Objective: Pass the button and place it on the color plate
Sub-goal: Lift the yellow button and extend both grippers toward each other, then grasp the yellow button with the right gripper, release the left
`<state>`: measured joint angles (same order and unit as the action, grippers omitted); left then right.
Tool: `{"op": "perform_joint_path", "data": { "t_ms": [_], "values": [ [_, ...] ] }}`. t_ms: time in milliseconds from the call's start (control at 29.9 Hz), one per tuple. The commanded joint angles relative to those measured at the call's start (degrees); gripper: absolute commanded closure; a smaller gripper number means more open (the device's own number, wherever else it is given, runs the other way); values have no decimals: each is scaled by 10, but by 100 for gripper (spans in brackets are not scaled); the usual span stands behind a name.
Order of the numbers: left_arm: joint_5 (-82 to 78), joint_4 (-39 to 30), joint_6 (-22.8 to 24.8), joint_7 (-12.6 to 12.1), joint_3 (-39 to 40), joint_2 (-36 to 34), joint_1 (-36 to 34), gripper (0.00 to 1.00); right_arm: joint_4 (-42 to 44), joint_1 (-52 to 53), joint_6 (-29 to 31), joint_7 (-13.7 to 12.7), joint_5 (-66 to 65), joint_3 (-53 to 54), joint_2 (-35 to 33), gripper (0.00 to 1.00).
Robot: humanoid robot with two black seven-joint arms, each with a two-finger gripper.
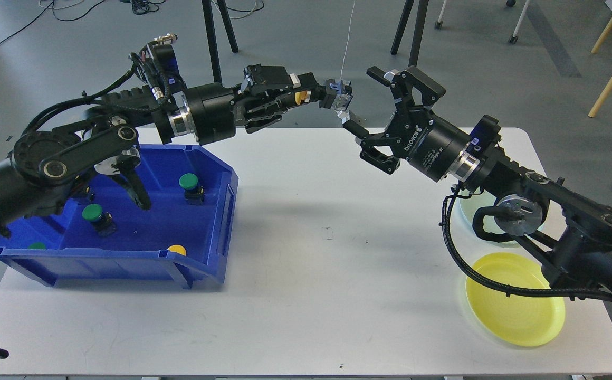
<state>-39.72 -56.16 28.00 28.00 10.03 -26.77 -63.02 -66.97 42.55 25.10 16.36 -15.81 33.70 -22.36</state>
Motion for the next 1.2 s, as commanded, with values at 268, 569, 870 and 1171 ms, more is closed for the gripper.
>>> {"op": "perform_joint_path", "data": {
  "t_ms": [268,569,870,1171],
  "values": [
    [0,9,0,0,0,1,0,92,26,26,-19,2,0,0,41,11],
    [0,10,0,0,0,1,0,92,28,30,-19,1,-11,-6,40,77],
    [1,12,0,0,1,1,0,65,25,29,-39,1,-38,-7,40,99],
    [26,13,0,0,4,1,0,9,19,21,-41,2,-35,1,22,99]
  ]
}}
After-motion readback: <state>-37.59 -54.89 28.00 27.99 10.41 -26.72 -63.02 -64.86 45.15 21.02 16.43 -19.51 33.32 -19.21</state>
